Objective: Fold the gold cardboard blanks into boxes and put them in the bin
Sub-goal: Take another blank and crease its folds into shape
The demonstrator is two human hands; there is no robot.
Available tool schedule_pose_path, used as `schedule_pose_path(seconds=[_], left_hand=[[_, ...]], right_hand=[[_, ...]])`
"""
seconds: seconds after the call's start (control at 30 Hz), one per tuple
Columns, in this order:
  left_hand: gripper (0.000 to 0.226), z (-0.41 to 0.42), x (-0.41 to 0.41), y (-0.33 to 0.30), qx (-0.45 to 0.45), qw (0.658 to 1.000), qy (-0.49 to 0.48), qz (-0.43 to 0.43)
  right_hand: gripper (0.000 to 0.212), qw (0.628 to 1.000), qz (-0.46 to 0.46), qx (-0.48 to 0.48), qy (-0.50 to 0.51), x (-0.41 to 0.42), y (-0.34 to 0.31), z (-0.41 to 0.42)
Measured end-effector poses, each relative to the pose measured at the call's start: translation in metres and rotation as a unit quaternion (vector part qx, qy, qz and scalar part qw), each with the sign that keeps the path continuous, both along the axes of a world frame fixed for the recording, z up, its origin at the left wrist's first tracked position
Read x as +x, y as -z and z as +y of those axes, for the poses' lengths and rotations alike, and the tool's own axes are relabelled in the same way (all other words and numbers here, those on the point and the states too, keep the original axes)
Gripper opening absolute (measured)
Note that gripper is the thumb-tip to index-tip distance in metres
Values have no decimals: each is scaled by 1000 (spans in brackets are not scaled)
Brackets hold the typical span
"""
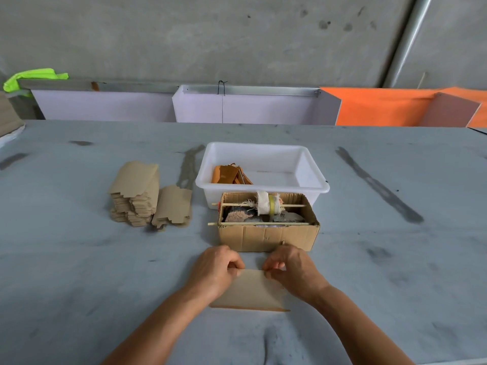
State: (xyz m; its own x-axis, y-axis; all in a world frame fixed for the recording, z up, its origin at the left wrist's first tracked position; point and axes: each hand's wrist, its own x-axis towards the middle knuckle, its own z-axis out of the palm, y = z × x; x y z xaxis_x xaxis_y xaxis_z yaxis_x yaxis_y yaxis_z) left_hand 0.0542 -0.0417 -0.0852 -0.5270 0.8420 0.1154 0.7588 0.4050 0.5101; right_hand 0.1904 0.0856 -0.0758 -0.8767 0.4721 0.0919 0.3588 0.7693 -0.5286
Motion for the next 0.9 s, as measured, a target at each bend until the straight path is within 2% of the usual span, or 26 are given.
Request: schedule_pose_path(seconds=[0.13, 0.2, 0.33, 0.47, 0.57, 0.67, 0.73, 0.83, 0.9], left_hand=[[9, -3, -2, 1, 18, 999, 36, 35], [12, -7, -1, 1, 20, 994, 77, 75], [17, -15, 5, -8, 57, 962, 165, 211], [20, -19, 13, -17, 31, 923, 200, 327], [20, -21, 17, -22, -41, 898, 225, 377], [29, -23, 24, -23, -103, 901, 206, 367], [31, -21, 30, -21, -104, 911, 174, 360], [15, -16, 40, -14, -56, 922, 137, 357], [13, -14, 44, -7, -51, 923, 126, 360]], right_hand=[[17, 999, 8, 28, -34, 4, 2, 1], [16, 993, 21, 100, -59, 6, 3, -2], [18, 954, 59, 276, -100, 8, 7, -11], [20, 922, 33, 362, -131, 12, 4, -12], [20, 915, -1, 383, -125, 17, 2, -17], [21, 921, -31, 376, -95, 18, 1, -26], [22, 928, -35, 364, -74, 17, 0, -33], [22, 937, -26, 344, -50, 17, 0, -40], [21, 940, -15, 339, -44, 19, 1, -42]])
